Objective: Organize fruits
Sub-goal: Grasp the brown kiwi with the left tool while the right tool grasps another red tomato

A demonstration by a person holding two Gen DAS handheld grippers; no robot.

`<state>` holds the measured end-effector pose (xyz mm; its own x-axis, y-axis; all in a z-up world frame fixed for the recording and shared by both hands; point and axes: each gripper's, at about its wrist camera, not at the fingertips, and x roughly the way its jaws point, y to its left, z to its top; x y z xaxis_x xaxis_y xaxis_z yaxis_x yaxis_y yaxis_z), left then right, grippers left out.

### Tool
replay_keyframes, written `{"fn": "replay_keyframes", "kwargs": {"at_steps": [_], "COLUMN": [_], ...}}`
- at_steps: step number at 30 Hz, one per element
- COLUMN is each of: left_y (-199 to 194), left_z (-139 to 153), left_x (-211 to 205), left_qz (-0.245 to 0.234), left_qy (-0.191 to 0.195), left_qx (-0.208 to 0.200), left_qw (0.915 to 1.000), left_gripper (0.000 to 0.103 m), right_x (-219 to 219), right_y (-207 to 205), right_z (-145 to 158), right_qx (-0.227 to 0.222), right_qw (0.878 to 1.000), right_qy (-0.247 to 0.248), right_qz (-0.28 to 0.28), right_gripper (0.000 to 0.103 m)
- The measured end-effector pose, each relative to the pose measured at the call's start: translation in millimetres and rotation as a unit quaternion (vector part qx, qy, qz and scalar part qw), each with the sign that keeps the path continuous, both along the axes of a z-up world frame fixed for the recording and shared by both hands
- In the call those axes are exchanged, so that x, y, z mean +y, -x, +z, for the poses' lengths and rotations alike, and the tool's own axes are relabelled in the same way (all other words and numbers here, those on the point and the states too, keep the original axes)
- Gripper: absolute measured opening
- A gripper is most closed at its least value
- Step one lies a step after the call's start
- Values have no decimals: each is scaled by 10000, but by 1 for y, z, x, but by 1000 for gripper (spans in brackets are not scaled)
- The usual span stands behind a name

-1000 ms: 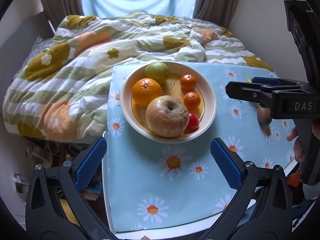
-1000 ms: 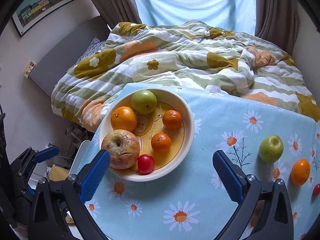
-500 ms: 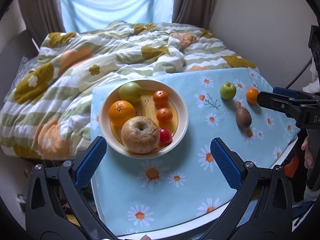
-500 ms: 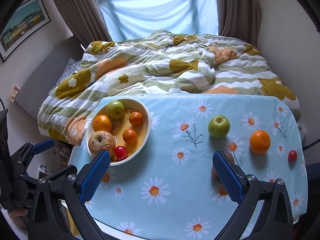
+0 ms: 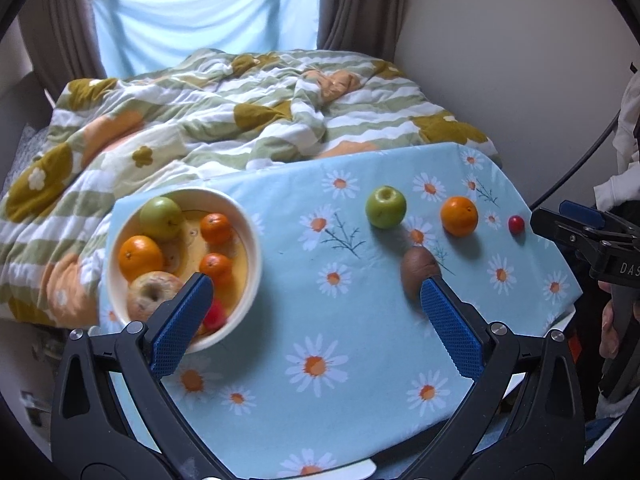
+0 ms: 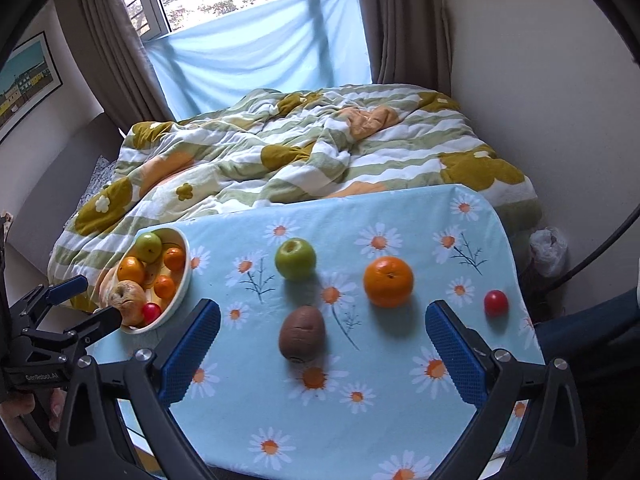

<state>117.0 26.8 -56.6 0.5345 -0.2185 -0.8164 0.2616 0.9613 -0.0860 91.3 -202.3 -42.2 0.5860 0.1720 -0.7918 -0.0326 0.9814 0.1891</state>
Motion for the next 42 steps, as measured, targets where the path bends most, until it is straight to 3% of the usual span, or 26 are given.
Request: {"fn": "replay_keyframes", "kwargs": {"at_steps": [8,15,28,34,42], "left_y": [-9,-14,-28,-32,-36], "left_z": [-40,-73,-124,-129,-133], "left_x": [-68,-108,-133,-135,-132], "left_qz": [-135,-158,-28,-106,-229], "left_qy": [74,37,-96,-136,-156], "left_qx": [355,489,855,914,994], "left_qw": [9993,9987,9963,9957,9947], "left_gripper": [103,103,100,100,100], "right_x": [-63,-90,-107,-104,-105], "right_y": [-17,-19,-36,-41,-59], "right_z": [-39,-66,-123,-126,-130], "right_qx": [426,349,693,696,702], "right_qw": [9987,9988,9940,9888,9816], "right_qy": [159,323,628,885,1122], "right_qz": [-228,-87,-569,-982,-1375], "right_gripper": [102,101,72,68,52]}}
